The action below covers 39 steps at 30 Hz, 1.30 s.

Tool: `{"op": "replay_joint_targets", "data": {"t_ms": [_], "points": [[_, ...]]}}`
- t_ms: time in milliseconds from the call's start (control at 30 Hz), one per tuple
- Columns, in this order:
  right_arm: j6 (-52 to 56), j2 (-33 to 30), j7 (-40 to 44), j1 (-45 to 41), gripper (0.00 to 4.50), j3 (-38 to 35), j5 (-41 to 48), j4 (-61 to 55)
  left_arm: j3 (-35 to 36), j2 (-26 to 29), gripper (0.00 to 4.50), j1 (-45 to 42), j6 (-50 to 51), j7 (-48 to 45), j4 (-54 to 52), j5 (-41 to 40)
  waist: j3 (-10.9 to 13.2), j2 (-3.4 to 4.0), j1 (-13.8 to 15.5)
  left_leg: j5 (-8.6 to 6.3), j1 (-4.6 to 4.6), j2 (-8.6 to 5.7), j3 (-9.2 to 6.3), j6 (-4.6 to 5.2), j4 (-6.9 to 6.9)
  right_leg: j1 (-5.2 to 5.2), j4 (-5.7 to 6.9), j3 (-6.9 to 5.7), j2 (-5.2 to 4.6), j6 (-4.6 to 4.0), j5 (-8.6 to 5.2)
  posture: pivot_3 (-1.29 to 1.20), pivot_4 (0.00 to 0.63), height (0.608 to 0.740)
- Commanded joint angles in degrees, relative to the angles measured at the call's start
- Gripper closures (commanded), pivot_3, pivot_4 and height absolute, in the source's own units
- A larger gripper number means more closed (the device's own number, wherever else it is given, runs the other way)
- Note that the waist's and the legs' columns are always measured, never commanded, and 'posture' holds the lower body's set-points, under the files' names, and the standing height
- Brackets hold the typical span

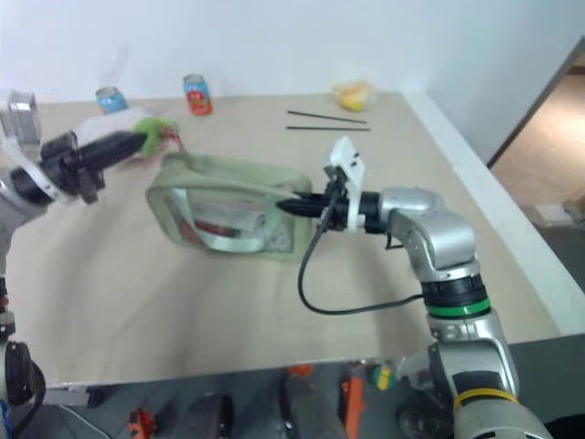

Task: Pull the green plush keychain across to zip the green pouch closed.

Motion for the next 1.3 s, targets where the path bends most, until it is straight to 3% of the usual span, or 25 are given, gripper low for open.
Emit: {"op": "replay_joint_targets", "data": {"t_ms": [33,200,233,467,800,1033,1300], "points": [[1.2,2.7,-2.0,1.0,4.5,0.7,1.9,-4.2,-2.1,-0.8,4.46,-0.7,1.5,0.7,-4.6,-0.3,0.0,0.0,-0.2,0.0,0.03,0.01,0.02,0.0,-0.02,0.01,0.04,0.01,0.02,0.0,0.0,0.0,0.15,0.74],[2.4,3.9,-3.6,2.2,4.5,0.5,2.4,-6.1,-8.9,0.1,4.46,4.6,-2.6,-3.1,-7.8,6.2,0.0,0.01,-0.2,0.01,0.12,0.12,-0.02,-0.02,-0.04,-0.01,0.17,0.0,0.17,-0.04,-0.02,0.0,0.15,0.74],[2.6,3.9,-3.9,2.4,4.5,0.4,2.5,-6.3,-9.5,0.4,3.82,5.4,-2.7,-4.1,-8.0,6.7,0.0,0.01,-0.2,0.02,0.14,0.11,-0.02,-0.03,-0.04,-0.01,0.19,0.0,0.17,-0.05,-0.03,0.0,0.15,0.74],[3.1,3.4,-4.5,2.5,4.5,0.0,3.2,-6.9,-8.8,0.5,1.57,5.3,-5.8,-5.4,-6.1,9.4,0.0,0.01,-0.2,0.04,0.21,0.07,-0.05,-0.05,0.03,-0.01,0.24,0.0,0.18,-0.05,-0.03,0.0,0.15,0.74],[2.8,3.5,-4.5,2.3,4.5,0.7,3.3,-6.4,7.1,5.1,1.57,7.2,2.8,-5.5,-8.7,-6.6,0.0,0.01,-0.3,0.02,0.14,0.12,-0.03,-0.02,-0.02,-0.09,0.22,0.03,0.24,-0.08,-0.05,0.0,0.15,0.74],[2.4,3.8,-3.9,1.6,4.5,1.0,3.3,-5.6,9.5,11.4,1.57,19.4,-0.3,-8.4,-5.0,0.1,0.0,0.01,-0.3,0.02,0.46,0.11,-0.02,-0.02,-0.03,-0.06,0.22,-0.02,0.17,-0.15,-0.09,0.0,0.15,0.74],[2.2,4.2,-3.8,0.9,4.5,0.8,3.2,-5.8,4.2,7.4,1.57,18.6,-2.2,-6.1,2.2,5.4,0.0,-0.01,-0.3,0.02,0.52,0.11,0.01,-0.02,-0.1,-0.06,0.22,0.0,0.19,-0.18,-0.11,0.0,0.15,0.74]]}}
